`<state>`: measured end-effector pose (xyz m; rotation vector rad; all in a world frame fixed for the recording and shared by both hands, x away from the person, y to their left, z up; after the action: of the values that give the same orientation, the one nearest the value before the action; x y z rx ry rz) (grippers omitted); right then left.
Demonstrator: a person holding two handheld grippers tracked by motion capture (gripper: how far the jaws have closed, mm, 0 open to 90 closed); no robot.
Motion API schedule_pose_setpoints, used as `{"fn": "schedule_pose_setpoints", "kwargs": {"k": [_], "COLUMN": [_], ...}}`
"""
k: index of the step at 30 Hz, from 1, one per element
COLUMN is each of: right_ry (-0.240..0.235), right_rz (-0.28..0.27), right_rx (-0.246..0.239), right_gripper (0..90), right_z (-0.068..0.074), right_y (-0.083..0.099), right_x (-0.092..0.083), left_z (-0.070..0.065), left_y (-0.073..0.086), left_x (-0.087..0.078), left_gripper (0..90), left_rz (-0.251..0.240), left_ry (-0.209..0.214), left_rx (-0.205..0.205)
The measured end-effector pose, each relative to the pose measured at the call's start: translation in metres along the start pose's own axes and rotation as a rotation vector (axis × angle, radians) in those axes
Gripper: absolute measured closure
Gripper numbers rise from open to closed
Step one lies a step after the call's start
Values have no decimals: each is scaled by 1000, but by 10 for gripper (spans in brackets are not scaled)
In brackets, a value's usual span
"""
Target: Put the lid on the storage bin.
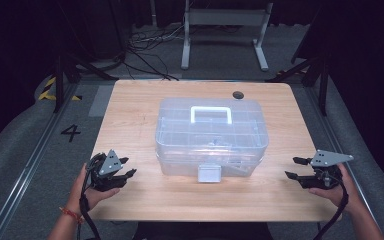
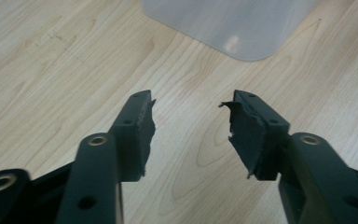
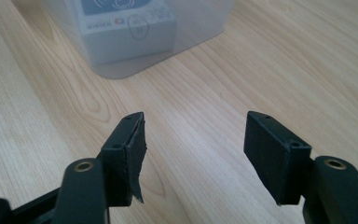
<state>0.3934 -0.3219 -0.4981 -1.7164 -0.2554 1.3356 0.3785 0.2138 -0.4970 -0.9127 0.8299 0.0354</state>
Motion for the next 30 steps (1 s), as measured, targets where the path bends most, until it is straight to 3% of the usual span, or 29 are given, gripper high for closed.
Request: {"fn": "schedule_pose_setpoints", "kwargs": {"k": [5, 15, 18, 22, 26, 30], "right_ry": [24, 53, 72, 80, 86, 85], "right_rz": [4, -16, -21, -23, -19, -22], "right_rx": [27, 137, 160, 215, 223, 237], "right_gripper": [375, 315, 287, 256, 245, 238], "right_z": [-4, -13, -16, -18, -19, -19], "right_y": [14, 43, 49, 61, 66, 67], "right_x": [2, 3, 3, 4, 7, 7], "left_z": [-2, -7, -4, -6, -5, -5], "left_y": [13, 35, 40, 53, 57, 58], "left_x": [6, 16, 19, 24, 26, 25], "left_gripper": [412, 291, 242, 204, 160, 160], "left_rz": [8, 42, 49, 74, 68, 70], "left_ry": [5, 57, 55, 87, 90, 83], "left_rx": [-36, -79, -105, -173, -220, -214]}}
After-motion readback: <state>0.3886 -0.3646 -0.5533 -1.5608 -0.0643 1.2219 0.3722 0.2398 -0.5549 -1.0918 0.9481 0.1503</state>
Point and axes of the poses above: each handheld gripper's, and its own axes: x roughly forward along the jaws, y roughly out of its underside, z roughly to its left, the point moved 10 cm from there along x, roughly forward along the jaws, and after that the axes turned 11 degrees about -y, right-handed, at the moved point
